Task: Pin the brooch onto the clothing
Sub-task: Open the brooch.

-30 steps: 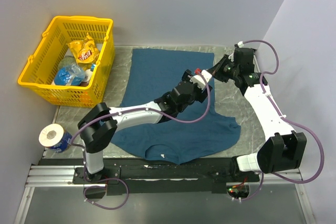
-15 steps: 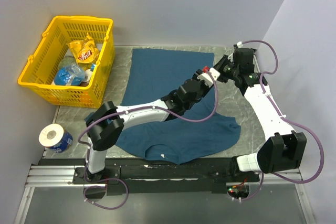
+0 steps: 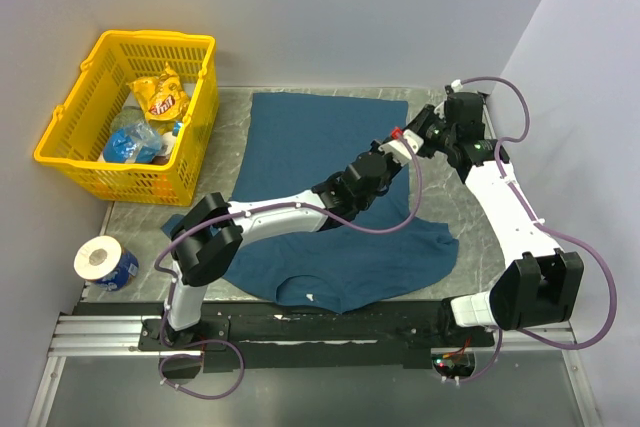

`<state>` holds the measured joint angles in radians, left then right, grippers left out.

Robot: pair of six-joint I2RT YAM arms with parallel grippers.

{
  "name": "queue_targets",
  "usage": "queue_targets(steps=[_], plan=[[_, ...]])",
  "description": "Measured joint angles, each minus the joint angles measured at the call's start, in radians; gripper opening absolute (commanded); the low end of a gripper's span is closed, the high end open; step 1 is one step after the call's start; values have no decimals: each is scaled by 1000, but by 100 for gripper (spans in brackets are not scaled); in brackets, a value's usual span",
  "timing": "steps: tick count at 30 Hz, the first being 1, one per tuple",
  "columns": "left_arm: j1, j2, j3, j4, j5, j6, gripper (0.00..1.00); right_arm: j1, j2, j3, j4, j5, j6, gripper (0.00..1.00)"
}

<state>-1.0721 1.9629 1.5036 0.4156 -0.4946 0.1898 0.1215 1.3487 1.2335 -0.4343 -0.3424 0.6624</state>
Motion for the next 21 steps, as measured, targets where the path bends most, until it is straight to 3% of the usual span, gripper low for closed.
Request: queue_targets(steps=[8, 15, 16, 21], plan=[[18, -3, -31, 19, 5, -29, 1, -3, -13, -3, 35, -79, 0, 64], [50, -16, -111, 21, 43, -87, 1, -18, -44, -18, 53, -67, -8, 72], [57, -24, -123, 18, 51, -101, 1, -24, -44, -23, 57, -69, -9, 78], [124, -71, -184, -25, 103, -175, 1, -39, -54, -50, 75, -71, -21, 88]])
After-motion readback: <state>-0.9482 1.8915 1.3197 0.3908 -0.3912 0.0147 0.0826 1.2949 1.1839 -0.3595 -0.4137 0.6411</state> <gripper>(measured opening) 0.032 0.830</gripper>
